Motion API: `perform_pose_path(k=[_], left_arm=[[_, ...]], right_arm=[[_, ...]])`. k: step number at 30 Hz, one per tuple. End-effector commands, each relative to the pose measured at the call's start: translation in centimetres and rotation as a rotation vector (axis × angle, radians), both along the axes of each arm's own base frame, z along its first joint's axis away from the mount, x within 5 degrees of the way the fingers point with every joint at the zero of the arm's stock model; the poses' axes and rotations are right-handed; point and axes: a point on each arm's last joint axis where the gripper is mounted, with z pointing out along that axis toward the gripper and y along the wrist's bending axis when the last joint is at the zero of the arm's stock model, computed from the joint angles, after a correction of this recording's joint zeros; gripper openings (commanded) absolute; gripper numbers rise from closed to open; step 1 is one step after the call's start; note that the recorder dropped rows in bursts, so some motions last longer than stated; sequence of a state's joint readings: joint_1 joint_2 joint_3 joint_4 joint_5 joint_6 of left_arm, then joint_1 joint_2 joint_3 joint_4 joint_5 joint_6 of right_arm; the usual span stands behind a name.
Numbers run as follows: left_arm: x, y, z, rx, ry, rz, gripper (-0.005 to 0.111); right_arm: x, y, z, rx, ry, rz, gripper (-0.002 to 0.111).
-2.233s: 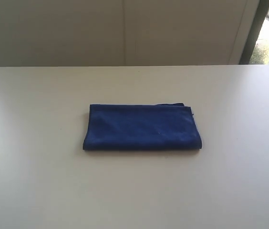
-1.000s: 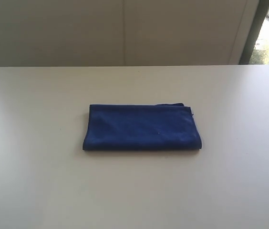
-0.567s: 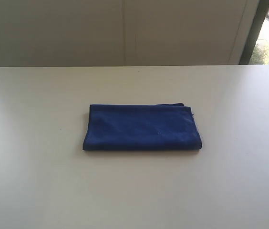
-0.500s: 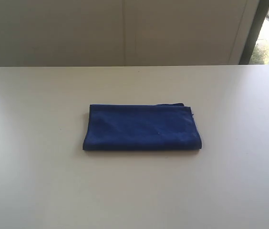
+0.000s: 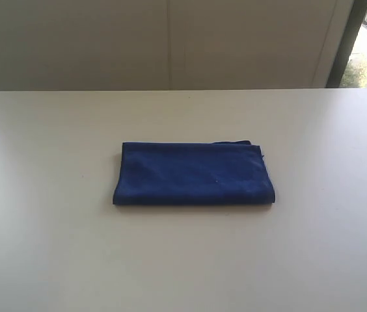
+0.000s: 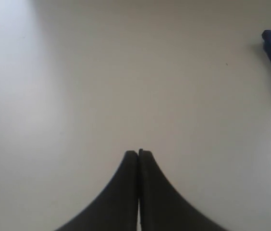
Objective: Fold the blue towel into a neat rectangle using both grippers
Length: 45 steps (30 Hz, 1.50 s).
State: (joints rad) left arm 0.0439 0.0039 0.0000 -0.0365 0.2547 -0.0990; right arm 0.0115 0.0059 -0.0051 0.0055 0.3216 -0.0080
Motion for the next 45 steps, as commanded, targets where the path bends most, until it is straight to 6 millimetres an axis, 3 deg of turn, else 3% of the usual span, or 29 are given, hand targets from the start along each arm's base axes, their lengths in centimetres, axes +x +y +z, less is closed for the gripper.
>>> perform_pose_path(k=[1, 45], left_arm=[[-0.03, -0.34, 0.05, -0.017, -0.006, -0.056, 0.000], [0.06, -0.09, 0.24, 0.066, -0.031, -0.066, 0.000]], right_arm=[[-0.01, 0.04, -0.07, 0.005, -0.008, 0.006, 0.000], [-0.01, 0.04, -0.07, 0.005, -0.008, 0.006, 0.000]])
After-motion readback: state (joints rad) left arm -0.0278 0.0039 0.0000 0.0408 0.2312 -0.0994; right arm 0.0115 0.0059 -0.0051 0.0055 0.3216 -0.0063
